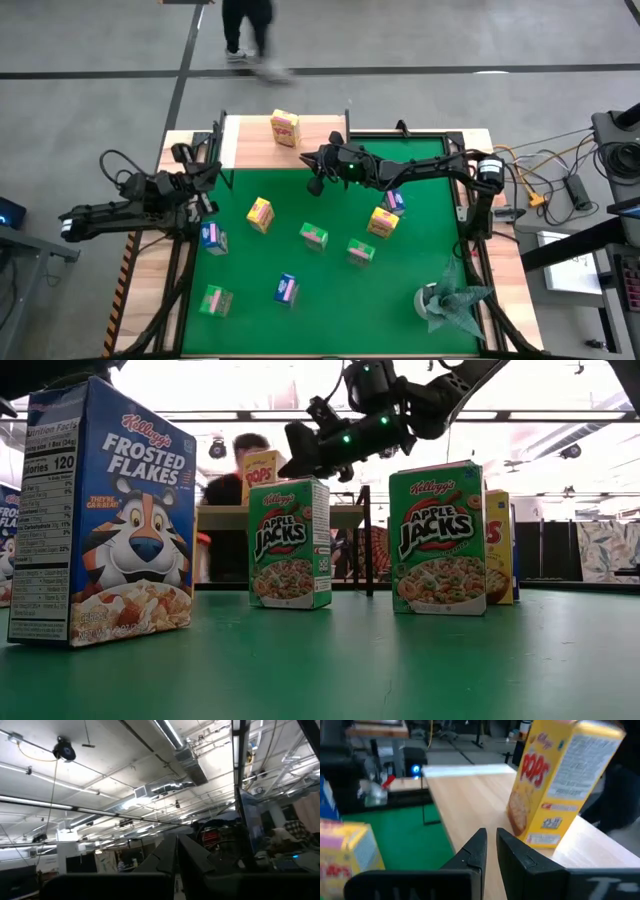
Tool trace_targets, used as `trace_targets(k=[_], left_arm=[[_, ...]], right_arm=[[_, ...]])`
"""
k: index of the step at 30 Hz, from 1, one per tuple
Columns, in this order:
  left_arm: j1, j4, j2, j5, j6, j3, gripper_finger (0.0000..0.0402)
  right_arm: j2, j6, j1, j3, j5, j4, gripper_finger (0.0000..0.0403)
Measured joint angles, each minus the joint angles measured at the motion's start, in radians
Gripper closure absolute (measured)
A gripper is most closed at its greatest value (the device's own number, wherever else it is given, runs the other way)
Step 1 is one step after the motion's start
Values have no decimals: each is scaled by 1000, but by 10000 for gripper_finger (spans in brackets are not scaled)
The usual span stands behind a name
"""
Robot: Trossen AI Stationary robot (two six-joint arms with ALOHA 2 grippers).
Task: Stack cereal on shelf
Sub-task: Put the top yellow cereal box on the shelf
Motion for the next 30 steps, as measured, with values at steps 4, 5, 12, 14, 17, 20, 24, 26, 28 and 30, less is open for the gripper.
trace_targets(k=[4, 5, 12, 14, 17, 20, 24, 26, 28, 30], left_arm=[[0, 14, 0, -13, 32, 0, 402], [0, 14, 0, -14, 38, 0, 402], [0, -5, 0, -15, 61, 0, 402], [0, -10, 0, -15, 70, 0, 402], [0, -16, 0, -15, 80, 0, 402], [0, -15, 0, -15, 81, 0, 402], [0, -15, 0, -15, 106, 0, 402], [0, -10, 0, -15, 110, 0, 402], [0, -2, -1, -15, 110, 0, 402], [0, -1, -1, -15, 111, 0, 402]], right_arm=[[-6, 103, -14, 100, 34, -184, 378], [-6, 121, -20, 136, 30, -260, 380], [35, 126, -24, 339, 26, -560, 394], [46, 126, -24, 361, 26, -560, 394], [63, 111, -38, 383, 27, -558, 394], [67, 107, -49, 383, 16, -566, 394], [67, 80, -48, 376, 7, -509, 394], [67, 66, -48, 367, -12, -457, 394], [67, 60, -48, 358, -30, -405, 394], [67, 57, -48, 350, -35, -365, 394]])
